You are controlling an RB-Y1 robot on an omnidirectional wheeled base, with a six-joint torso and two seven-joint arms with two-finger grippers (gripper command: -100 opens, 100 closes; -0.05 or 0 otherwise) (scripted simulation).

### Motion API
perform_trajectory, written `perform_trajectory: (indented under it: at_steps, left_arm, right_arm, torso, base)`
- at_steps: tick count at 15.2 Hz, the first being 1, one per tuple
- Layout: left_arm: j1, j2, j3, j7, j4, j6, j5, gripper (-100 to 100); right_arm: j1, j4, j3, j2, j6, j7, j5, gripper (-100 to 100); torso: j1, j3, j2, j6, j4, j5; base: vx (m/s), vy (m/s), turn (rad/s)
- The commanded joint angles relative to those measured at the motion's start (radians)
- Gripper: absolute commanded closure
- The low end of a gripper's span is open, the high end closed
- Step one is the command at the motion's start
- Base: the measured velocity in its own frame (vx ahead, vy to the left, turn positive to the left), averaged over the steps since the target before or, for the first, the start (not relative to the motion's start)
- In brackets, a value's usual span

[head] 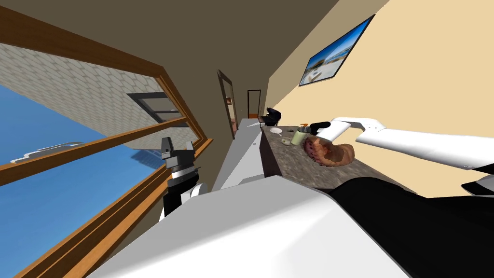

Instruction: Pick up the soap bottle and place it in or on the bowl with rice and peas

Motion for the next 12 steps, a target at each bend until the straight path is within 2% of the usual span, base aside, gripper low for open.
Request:
perform_trajectory:
  at_steps: [1,2,9,11,12]
  left_arm:
    - [0.0,0.0,0.0,0.0,0.0,0.0,0.0,0]
    - [0.0,0.0,0.0,0.0,0.0,0.0,0.0,0]
    - [0.0,0.0,0.0,0.0,0.0,0.0,0.0,0]
    - [0.0,0.0,0.0,0.0,0.0,0.0,0.0,0]
    - [0.0,0.0,0.0,0.0,0.0,0.0,0.0,0]
  right_arm:
    - [-0.005,0.014,-0.013,-0.028,-0.001,0.031,-0.05,100]
    - [-0.005,0.014,-0.013,-0.028,-0.001,0.031,-0.051,100]
    - [-0.016,0.038,-0.067,-0.108,0.015,0.112,-0.198,100]
    - [-0.018,0.043,-0.076,-0.12,0.018,0.126,-0.223,100]
    - [-0.017,0.042,-0.068,-0.114,0.013,0.114,-0.207,100]
  torso:
    - [0.0,0.0,0.0,0.0,0.0,0.0]
    - [-0.001,0.0,0.0,0.0,0.0,0.0]
    - [0.001,0.001,0.001,0.0,0.001,0.001]
    - [0.001,0.001,0.001,0.0,0.001,0.001]
    - [0.002,0.002,0.003,0.0,0.001,0.001]
  base:
    - [0.123,-0.088,-0.051]
    - [0.103,-0.069,-0.03]
    - [0.111,-0.065,-0.052]
    - [0.092,-0.059,-0.035]
    - [0.043,-0.03,-0.001]
